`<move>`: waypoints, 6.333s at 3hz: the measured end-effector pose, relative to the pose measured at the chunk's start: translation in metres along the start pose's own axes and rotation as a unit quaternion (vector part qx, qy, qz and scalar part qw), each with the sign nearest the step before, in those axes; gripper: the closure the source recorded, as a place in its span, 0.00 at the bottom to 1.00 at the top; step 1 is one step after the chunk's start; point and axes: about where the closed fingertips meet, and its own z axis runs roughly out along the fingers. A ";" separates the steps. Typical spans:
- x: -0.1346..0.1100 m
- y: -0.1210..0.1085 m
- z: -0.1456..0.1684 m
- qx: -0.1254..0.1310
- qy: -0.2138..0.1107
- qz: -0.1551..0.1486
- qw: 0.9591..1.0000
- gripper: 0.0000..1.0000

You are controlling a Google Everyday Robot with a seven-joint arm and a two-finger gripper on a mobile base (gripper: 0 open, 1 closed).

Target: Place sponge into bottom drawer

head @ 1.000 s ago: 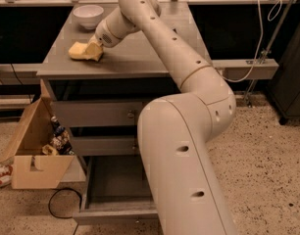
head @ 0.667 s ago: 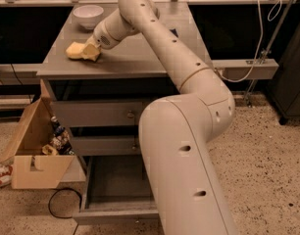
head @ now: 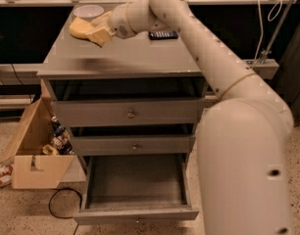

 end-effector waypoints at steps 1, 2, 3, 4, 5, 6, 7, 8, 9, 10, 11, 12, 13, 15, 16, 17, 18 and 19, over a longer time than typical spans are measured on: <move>0.014 0.038 -0.051 -0.003 -0.017 0.003 1.000 1.00; 0.013 0.040 -0.047 -0.008 -0.014 0.002 1.000 1.00; 0.017 0.048 -0.042 -0.021 -0.004 0.003 1.000 1.00; -0.025 0.073 -0.082 0.015 -0.029 0.002 0.999 1.00; -0.046 0.103 -0.126 0.072 -0.047 0.034 0.996 1.00; 0.018 0.141 -0.161 0.119 -0.037 0.124 0.984 1.00; 0.043 0.152 -0.167 0.119 -0.019 0.135 0.984 1.00; 0.043 0.152 -0.166 0.117 -0.019 0.134 0.984 1.00; 0.098 0.171 -0.150 0.076 0.007 0.148 0.986 1.00; 0.209 0.206 -0.121 0.034 0.072 0.188 0.979 1.00; 0.266 0.226 -0.103 0.015 0.106 0.214 0.971 1.00; 0.321 0.242 -0.077 -0.003 0.152 0.239 0.959 1.00; 0.328 0.244 -0.071 -0.008 0.161 0.242 0.957 1.00; 0.402 0.263 -0.061 -0.012 0.208 0.279 0.938 1.00; 0.484 0.272 -0.065 -0.005 0.236 0.310 0.921 1.00; 0.550 0.278 -0.065 -0.009 0.240 0.339 0.910 1.00; 0.601 0.280 -0.059 -0.017 0.232 0.365 0.902 1.00; 0.638 0.287 -0.046 -0.030 0.221 0.385 0.896 1.00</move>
Offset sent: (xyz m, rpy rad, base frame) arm -0.0361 -0.0315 0.0115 0.0423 -0.0211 0.0099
